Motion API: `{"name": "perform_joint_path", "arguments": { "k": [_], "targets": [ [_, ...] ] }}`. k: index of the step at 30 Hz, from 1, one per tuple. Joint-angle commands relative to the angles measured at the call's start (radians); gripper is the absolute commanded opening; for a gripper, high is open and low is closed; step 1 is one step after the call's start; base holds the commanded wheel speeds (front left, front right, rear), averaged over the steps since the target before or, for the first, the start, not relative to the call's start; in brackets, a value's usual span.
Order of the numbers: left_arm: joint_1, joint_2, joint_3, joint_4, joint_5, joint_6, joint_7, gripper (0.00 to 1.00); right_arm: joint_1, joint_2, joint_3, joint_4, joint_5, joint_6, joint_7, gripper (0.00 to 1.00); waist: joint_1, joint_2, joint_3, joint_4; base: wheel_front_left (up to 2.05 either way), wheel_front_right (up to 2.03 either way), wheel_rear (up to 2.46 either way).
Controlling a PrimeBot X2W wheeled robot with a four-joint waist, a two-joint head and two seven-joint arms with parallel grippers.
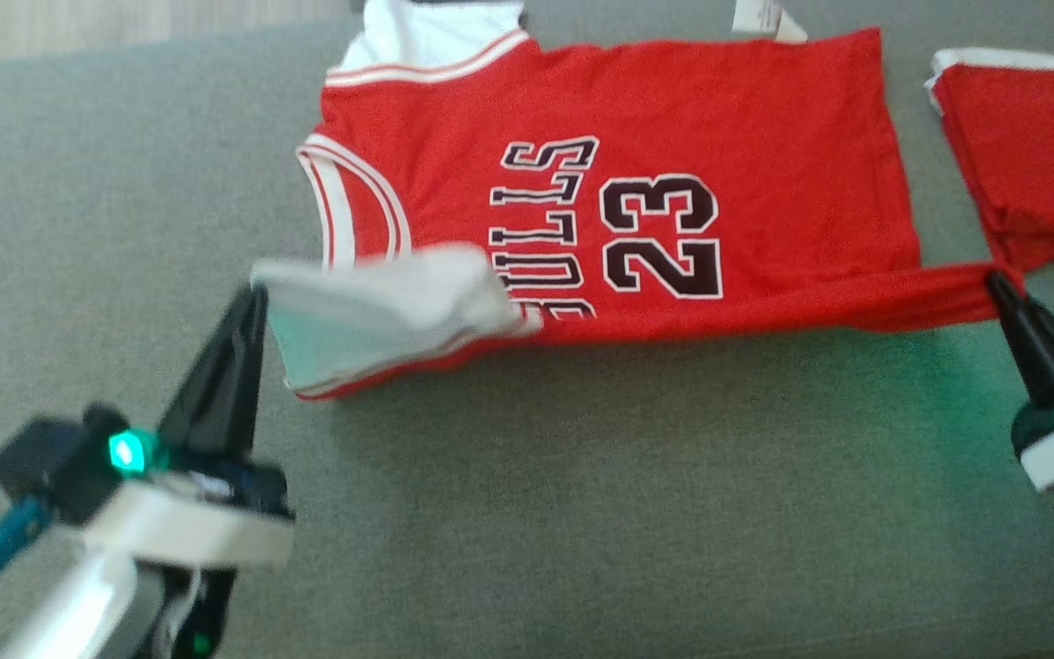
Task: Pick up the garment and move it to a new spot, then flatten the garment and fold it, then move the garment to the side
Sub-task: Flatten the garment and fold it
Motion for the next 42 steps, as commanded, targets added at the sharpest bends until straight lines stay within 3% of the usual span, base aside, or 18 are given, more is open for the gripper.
{"name": "perform_joint_path", "arguments": {
  "k": [1,14,20,21,22,24,25,30,35,42],
  "targets": [
    [-0.07,0.016,0.05,-0.004,0.014,-0.011,0.001,0.0,-0.025,-0.024,0.002,-0.006,0.002,0.007,-0.007,0.0,-0.0002,-0.0001,0.04,-0.003,0.0,0.0,0.0],
    [-0.429,-0.042,-0.018,0.315,0.098,-0.148,0.018,0.0,-0.231,0.04,0.096,0.12,0.001,0.007,0.022,0.0,-0.0002,-0.0001,0.157,-0.012,0.0,0.0,0.0],
    [-0.511,-0.063,-0.023,0.423,0.116,-0.172,-0.009,0.0,-0.279,0.055,0.124,0.161,0.009,0.007,0.008,0.0,-0.0002,-0.0001,0.179,-0.018,0.0,0.0,0.0],
    [-0.519,-0.07,-0.021,0.443,0.112,-0.172,-0.011,0.0,-0.287,0.059,0.13,0.169,0.009,0.007,0.006,0.35,-0.0002,-0.0001,0.182,-0.019,0.0,0.0,0.0],
    [-0.526,-0.075,-0.02,0.463,0.107,-0.174,-0.01,0.0,-0.295,0.063,0.135,0.177,0.009,0.007,0.003,0.99,-0.0002,-0.0001,0.183,-0.021,0.0,0.0,0.0],
    [-0.53,-0.086,-0.018,0.496,0.093,-0.172,-0.003,0.51,-0.31,0.073,0.138,0.197,0.003,0.007,-0.003,1.0,-0.0002,-0.0001,0.184,-0.023,0.0,0.0,0.0],
    [-0.529,-0.091,-0.017,0.507,0.088,-0.168,0.0,1.0,-0.314,0.078,0.141,0.203,0.001,0.007,-0.006,1.0,-0.0002,-0.0001,0.183,-0.023,0.0,0.0,0.0],
    [-0.459,-0.107,-0.015,0.503,0.052,-0.141,0.012,1.0,-0.307,0.069,0.119,0.23,-0.053,0.007,-0.013,1.0,-0.0002,-0.0001,0.158,-0.026,0.0,0.0,0.0],
    [-0.314,-0.108,-0.018,0.454,0.001,-0.101,0.037,1.0,-0.244,0.091,-0.008,0.227,-0.144,0.007,-0.014,1.0,-0.0002,-0.0001,0.125,-0.025,0.0,0.0,0.0],
    [-0.135,-0.108,-0.022,0.405,-0.048,-0.006,0.087,1.0,-0.134,0.133,-0.093,0.176,-0.21,0.007,-0.014,1.0,-0.0002,-0.0001,0.095,-0.031,0.0,0.0,0.0]
  ]
}}
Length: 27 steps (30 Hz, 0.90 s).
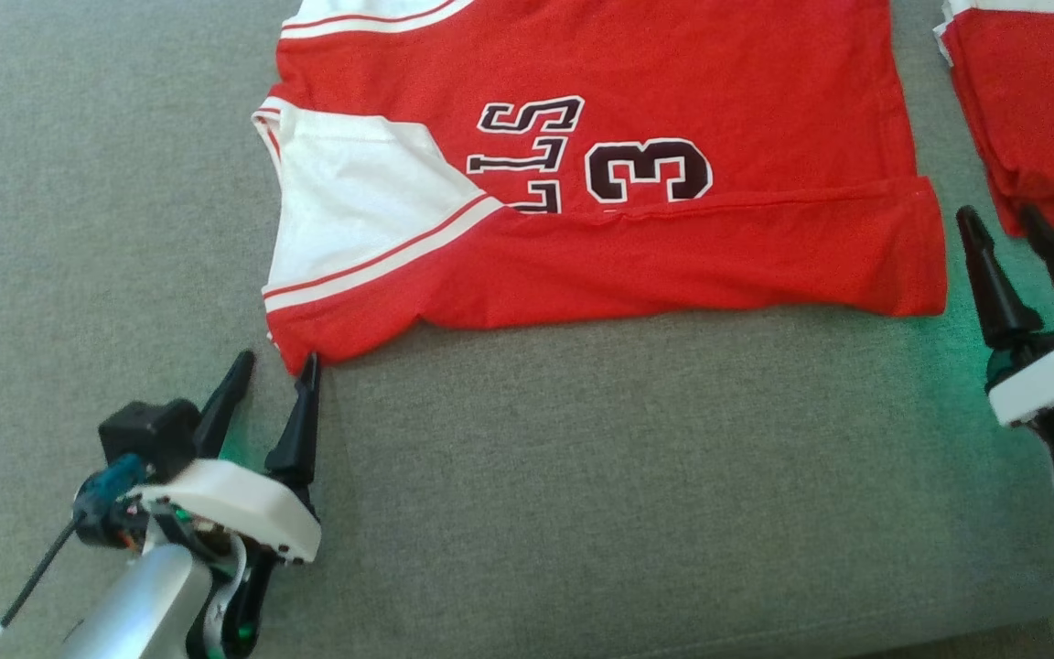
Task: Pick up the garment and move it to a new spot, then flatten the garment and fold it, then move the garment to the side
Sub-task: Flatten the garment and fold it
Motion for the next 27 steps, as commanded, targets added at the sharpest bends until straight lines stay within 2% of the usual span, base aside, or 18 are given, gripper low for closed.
{"name": "perform_joint_path", "arguments": {
  "k": [1,6,7,8,9,10,11,14,20,26,27],
  "targets": [
    [-0.014,0.031,0.04,-0.032,-0.003,0.017,0.009,1.0,0.02,-0.021,-0.012,-0.031,-0.01,0.007,-0.012,1.0,0.0002,0.0,-0.003,-0.002,0.0,0.0,0.0],
    [-0.003,0.037,0.033,-0.023,0.0,0.05,0.042,1.0,0.045,-0.011,-0.021,-0.05,-0.019,0.007,-0.012,1.0,0.0002,0.0,-0.005,-0.006,0.0,0.0,0.0],
    [-0.005,0.038,0.033,-0.018,0.001,0.055,0.045,0.83,0.047,-0.01,-0.02,-0.052,-0.02,0.007,-0.012,1.0,0.0002,0.0,-0.005,-0.008,0.0,0.0,0.0],
    [-0.006,0.04,0.031,-0.015,0.003,0.056,0.049,0.6,0.049,-0.009,-0.018,-0.054,-0.021,0.007,-0.012,1.0,0.0002,0.0,-0.005,-0.009,0.0,0.0,0.0],
    [-0.008,0.04,0.03,-0.013,0.002,0.056,0.051,0.49,0.05,-0.009,-0.016,-0.055,-0.022,0.007,-0.012,1.0,0.0002,0.0,-0.005,-0.01,0.0,0.0,0.0],
    [-0.009,0.041,0.026,-0.011,0.002,0.05,0.053,0.27,0.053,-0.008,-0.013,-0.055,-0.019,0.007,-0.012,1.0,0.0002,0.0,-0.005,-0.011,0.0,0.0,0.0],
    [-0.009,0.042,0.023,-0.011,0.0,0.042,0.055,0.0,0.056,-0.007,-0.01,-0.053,-0.015,0.007,-0.012,1.0,0.0002,0.0,-0.006,-0.01,0.0,0.0,0.0],
    [-0.01,0.047,0.023,-0.014,-0.013,0.008,0.041,0.0,0.078,-0.009,0.028,-0.024,0.015,0.007,0.015,1.0,0.0002,0.0,-0.014,-0.003,0.0,0.0,0.0],
    [-0.023,0.069,0.042,-0.028,0.014,0.011,-0.016,0.0,0.077,-0.005,0.073,0.005,0.093,0.007,0.077,1.0,0.0002,0.0,-0.018,0.015,0.0,0.0,0.0],
    [-0.037,0.079,0.045,-0.04,0.026,0.016,-0.027,0.0,0.068,-0.005,0.104,0.02,0.136,0.007,0.113,1.0,0.0002,0.0,-0.012,0.027,0.0,0.0,0.0],
    [-0.039,0.079,0.045,-0.044,0.028,0.018,-0.029,0.0,0.067,-0.004,0.111,0.023,0.146,0.007,0.124,0.82,0.0002,0.0,-0.01,0.029,0.0,0.0,0.0]
  ]
}}
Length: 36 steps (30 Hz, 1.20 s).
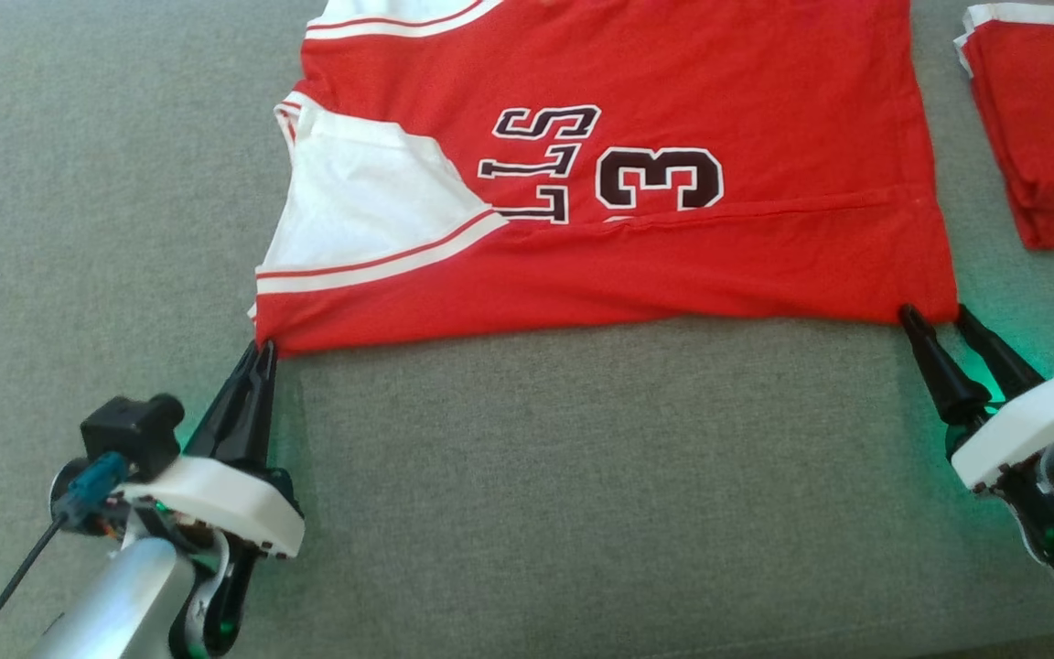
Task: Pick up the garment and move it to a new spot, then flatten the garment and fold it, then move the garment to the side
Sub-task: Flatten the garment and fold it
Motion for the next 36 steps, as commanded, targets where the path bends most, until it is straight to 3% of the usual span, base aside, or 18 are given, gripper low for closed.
{"name": "perform_joint_path", "arguments": {
  "k": [1,4,19,29,36],
  "targets": [
    [-0.047,0.041,0.048,-0.031,0.01,0.01,-0.012,0.0,0.0,-0.022,0.017,-0.007,0.015,0.007,0.014,0.64,0.0,0.0,0.003,0.004,0.0,0.0,0.0],
    [-0.05,0.044,0.046,-0.036,0.014,0.008,-0.017,0.0,-0.004,-0.03,0.031,-0.006,0.038,0.007,0.019,0.0,0.0,0.0,0.004,0.011,0.0,0.0,0.0],
    [0.037,0.022,0.007,-0.098,0.02,0.029,-0.052,0.0,0.037,-0.156,0.085,-0.036,0.092,0.007,-0.042,0.0,0.0,0.0,-0.058,0.091,0.0,0.0,0.0],
    [0.189,0.016,-0.029,-0.209,-0.002,0.083,-0.039,0.0,0.15,-0.252,0.083,-0.078,0.138,0.007,-0.092,0.0,0.0,0.0,-0.101,0.107,0.0,0.0,0.0],
    [0.271,0.015,-0.056,-0.265,-0.004,0.112,-0.041,0.0,0.238,-0.275,0.093,-0.109,0.167,0.007,-0.104,0.0,0.0,0.0,-0.118,0.116,0.0,0.0,0.0]
  ]
}}
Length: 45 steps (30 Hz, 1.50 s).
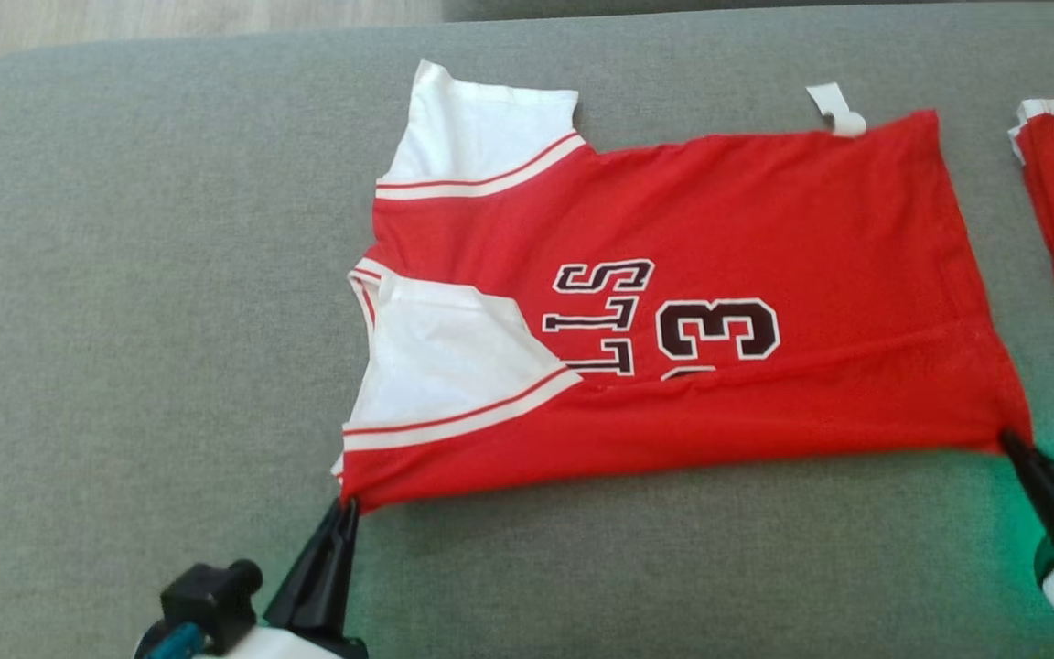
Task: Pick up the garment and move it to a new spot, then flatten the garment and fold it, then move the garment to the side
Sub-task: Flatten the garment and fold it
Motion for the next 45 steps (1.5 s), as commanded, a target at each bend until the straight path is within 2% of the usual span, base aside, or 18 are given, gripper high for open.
{"name": "perform_joint_path", "arguments": {
  "k": [1,9,15,19,20,21,23,27,31,33,38,41,45],
  "targets": [
    [-0.018,0.022,0.027,-0.032,0.0,0.006,-0.006,0.0,0.039,-0.058,0.003,-0.014,0.006,0.007,-0.015,0.0,0.0001,0.0,-0.003,0.003,0.0,0.0,0.0],
    [-0.023,0.024,0.019,-0.021,0.007,0.006,-0.005,0.0,0.102,-0.065,-0.002,-0.035,0.025,0.007,-0.023,0.0,0.0001,0.0,-0.001,-0.001,0.0,0.0,0.0],
    [-0.013,0.044,-0.009,-0.022,-0.024,-0.011,0.075,0.0,0.104,-0.061,-0.035,-0.018,0.01,0.007,-0.032,0.0,0.0001,0.0,0.01,-0.017,0.0,0.0,0.0],
    [-0.018,0.06,-0.019,-0.035,-0.028,-0.008,0.117,0.0,0.101,-0.054,-0.053,-0.009,-0.005,0.007,-0.035,0.0,0.0001,0.0,0.014,-0.019,0.0,0.0,0.0],
    [-0.02,0.063,-0.018,-0.04,-0.026,-0.005,0.121,0.08,0.098,-0.052,-0.063,0.002,-0.011,0.007,-0.036,0.58,0.0001,0.0,0.015,-0.019,0.0,0.0,0.0],
    [-0.022,0.065,-0.018,-0.043,-0.026,-0.001,0.127,0.35,0.095,-0.046,-0.076,0.011,-0.017,0.007,-0.037,1.0,0.0001,0.0,0.016,-0.019,0.0,0.0,0.0],
    [-0.03,0.07,-0.018,-0.05,-0.018,0.014,0.139,1.0,0.088,-0.035,-0.1,0.017,-0.038,0.007,-0.039,1.0,0.0001,0.0,0.019,-0.018,0.0,0.0,0.0],
    [-0.069,0.084,0.001,-0.088,0.005,0.038,0.144,1.0,0.077,-0.012,-0.182,0.016,-0.109,0.007,-0.041,1.0,0.0001,0.0,0.027,-0.024,0.0,0.0,0.0],
    [-0.186,0.129,0.042,-0.138,0.04,0.03,0.17,1.0,0.089,0.018,-0.258,-0.014,-0.182,0.007,-0.041,1.0,0.0001,0.0,0.053,-0.029,0.0,0.0,0.0],
    [-0.28,0.159,0.063,-0.148,0.06,0.011,0.203,1.0,0.088,0.028,-0.282,-0.037,-0.213,0.007,-0.041,1.0,0.0001,0.0,0.074,-0.036,0.0,0.0,0.0],
    [-0.556,0.182,0.122,-0.118,0.036,-0.06,0.322,1.0,0.032,0.059,-0.307,-0.114,-0.294,0.007,-0.041,1.0,0.0001,0.0,0.149,-0.084,0.0,0.0,0.0],
    [-0.72,0.181,0.139,-0.041,0.019,-0.103,0.399,1.0,-0.024,0.086,-0.304,-0.151,-0.332,0.007,-0.04,1.0,0.0001,0.0,0.196,-0.119,0.0,0.0,0.0],
    [-0.901,0.16,0.129,0.118,0.007,-0.136,0.518,1.0,-0.1,0.136,-0.285,-0.179,-0.376,0.007,-0.032,1.0,0.0001,0.0,0.251,-0.164,0.0,0.0,0.0]
  ]
}}
